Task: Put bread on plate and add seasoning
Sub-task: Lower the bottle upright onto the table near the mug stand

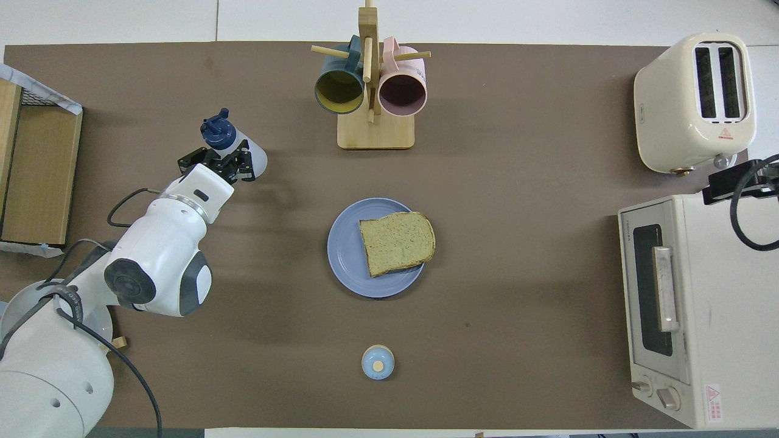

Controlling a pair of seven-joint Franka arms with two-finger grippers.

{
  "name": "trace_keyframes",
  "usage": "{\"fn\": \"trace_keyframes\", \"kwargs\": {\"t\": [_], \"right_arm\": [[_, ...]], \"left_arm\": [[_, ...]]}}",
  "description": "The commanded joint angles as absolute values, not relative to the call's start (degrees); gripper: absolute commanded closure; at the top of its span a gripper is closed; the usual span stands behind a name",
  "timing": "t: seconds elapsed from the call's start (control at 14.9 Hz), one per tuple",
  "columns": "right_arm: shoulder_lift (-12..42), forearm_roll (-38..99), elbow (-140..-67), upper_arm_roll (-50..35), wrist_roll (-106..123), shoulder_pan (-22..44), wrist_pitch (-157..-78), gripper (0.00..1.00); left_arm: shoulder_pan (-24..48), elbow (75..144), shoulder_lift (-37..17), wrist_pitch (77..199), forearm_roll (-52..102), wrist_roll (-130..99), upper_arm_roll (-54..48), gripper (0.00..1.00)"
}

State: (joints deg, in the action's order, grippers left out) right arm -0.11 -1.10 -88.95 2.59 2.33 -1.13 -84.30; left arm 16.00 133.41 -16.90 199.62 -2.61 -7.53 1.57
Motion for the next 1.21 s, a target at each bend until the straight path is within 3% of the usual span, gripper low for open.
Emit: {"fn": "trace_keyframes", "kwargs": {"t": [0.0,0.07,0.34,0.67,1.14], "right_arm": [[-1.5,-1.1,-90.7,2.5,3.0,-1.6,-85.2,0.0],[-1.5,-1.1,-90.7,2.5,3.0,-1.6,-85.2,0.0],[-1.5,-1.1,-90.7,2.5,3.0,-1.6,-85.2,0.0],[-1.5,-1.1,-90.7,2.5,3.0,-1.6,-85.2,0.0],[-1.5,-1.1,-90.7,2.5,3.0,-1.5,-85.2,0.0]], "left_arm": [[18.4,132.6,-18.4,200.5,-2.1,-6.3,4.3,1.0],[19.2,132.6,-18.4,200.5,-2.2,-6.2,4.7,1.0],[19.5,132.7,-18.3,200.5,-2.5,-6.0,5.5,0.52],[19.2,133.2,-18.2,200.6,-2.8,-6.0,5.5,0.0],[18.6,134.2,-17.7,200.5,-2.9,-6.4,5.4,0.0]]}}
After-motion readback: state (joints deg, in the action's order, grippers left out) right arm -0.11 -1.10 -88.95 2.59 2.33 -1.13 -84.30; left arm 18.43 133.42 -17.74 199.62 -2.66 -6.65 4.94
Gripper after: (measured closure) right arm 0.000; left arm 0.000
